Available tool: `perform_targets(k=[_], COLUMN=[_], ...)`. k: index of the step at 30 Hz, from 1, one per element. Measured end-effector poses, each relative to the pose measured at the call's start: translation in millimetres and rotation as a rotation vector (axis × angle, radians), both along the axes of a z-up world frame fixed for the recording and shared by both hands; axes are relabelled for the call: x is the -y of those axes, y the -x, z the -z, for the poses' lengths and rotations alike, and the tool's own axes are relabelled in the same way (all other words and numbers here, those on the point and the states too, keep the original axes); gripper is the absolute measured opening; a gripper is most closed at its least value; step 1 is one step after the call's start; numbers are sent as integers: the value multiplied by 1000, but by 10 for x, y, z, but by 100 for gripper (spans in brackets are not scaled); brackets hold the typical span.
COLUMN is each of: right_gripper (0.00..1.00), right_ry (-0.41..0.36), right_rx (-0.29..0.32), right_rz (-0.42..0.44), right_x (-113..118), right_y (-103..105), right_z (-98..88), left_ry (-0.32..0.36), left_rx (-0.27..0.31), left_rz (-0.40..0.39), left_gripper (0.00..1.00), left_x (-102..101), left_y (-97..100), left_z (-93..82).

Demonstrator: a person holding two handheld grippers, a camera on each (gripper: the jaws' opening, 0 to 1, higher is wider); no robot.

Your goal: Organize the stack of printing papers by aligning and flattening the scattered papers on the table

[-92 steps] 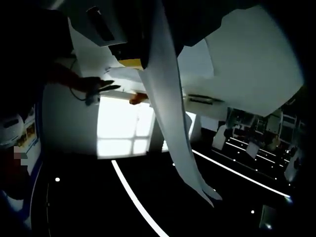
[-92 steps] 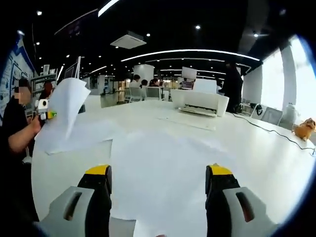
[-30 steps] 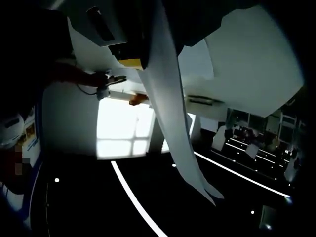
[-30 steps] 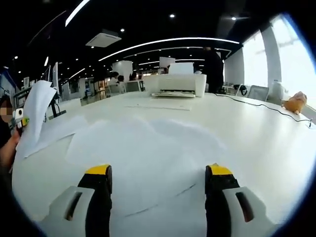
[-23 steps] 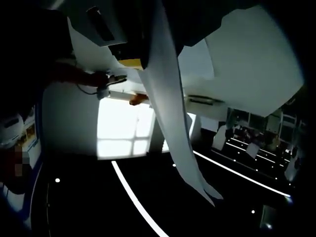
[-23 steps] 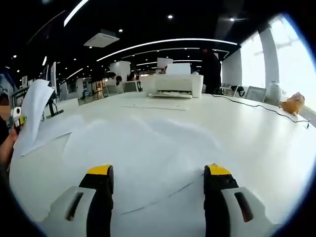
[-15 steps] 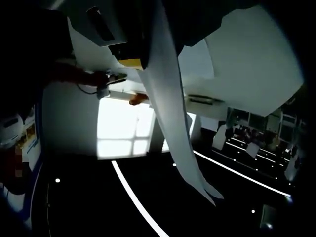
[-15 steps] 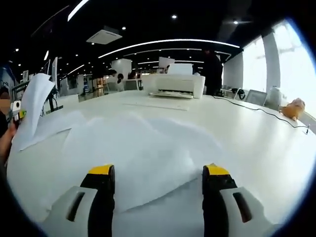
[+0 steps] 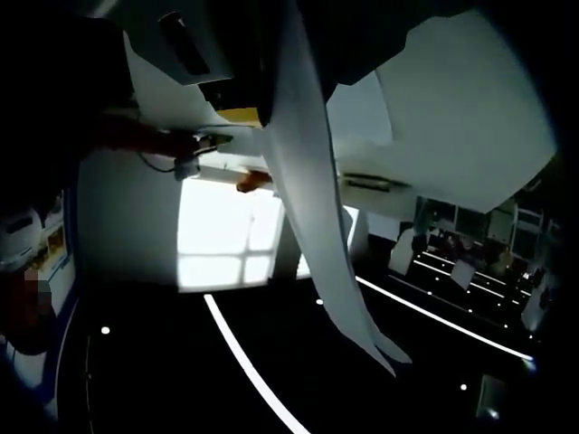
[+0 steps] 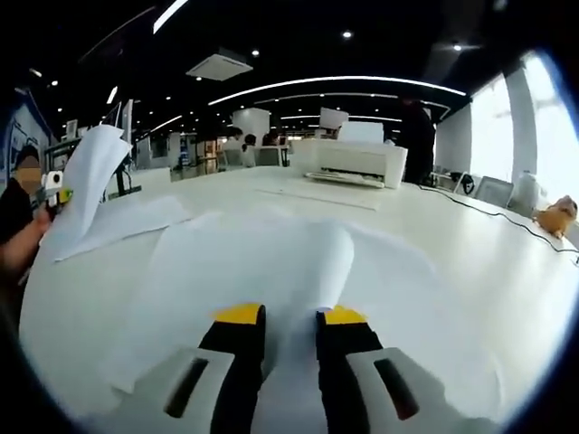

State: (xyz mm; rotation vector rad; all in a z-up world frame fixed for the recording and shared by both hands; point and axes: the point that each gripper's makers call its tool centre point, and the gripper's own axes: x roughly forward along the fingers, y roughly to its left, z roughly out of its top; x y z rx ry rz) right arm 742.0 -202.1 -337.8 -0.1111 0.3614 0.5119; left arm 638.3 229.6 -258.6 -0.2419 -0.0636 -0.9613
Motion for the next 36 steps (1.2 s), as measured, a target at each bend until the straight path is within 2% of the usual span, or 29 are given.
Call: perform_targets(k=[3,7,13,19,29,30,32,33,36], right_gripper=[8,0,0,0,0,0,0,0,0], right_ry=[46,47,0,-10,-68,-78,-134,-137,-133], right_rx=[23,55,103,147,303,340,383,409,437], right_rz=[-11,-21,-16,-21,-4,-4,-11,-18,-51], right_x=[-16,-42,-36,-55,-15,-17,-40,-50,-144], right_y=[28,63,66,77,112,120,145,157,208], right_z=[-14,-76,-183,-251,-554,-627,-744,-794,-861], left_ry=[1,3,5,5,5,5,5,5,5], left_rx=[0,1,2,3,1,1,0,0,-2], left_rz=[1,2,2,2,1,1,1,1,2], left_gripper=[7,7,7,7,7,7,7,7,7], left_x=[1,5,8,9,9,8,7,7,6], left_y=[2,7,10,10,4,4,4,4,0], left_z=[-3,-9,-15,-18,-18,-18,-17,-17,-14])
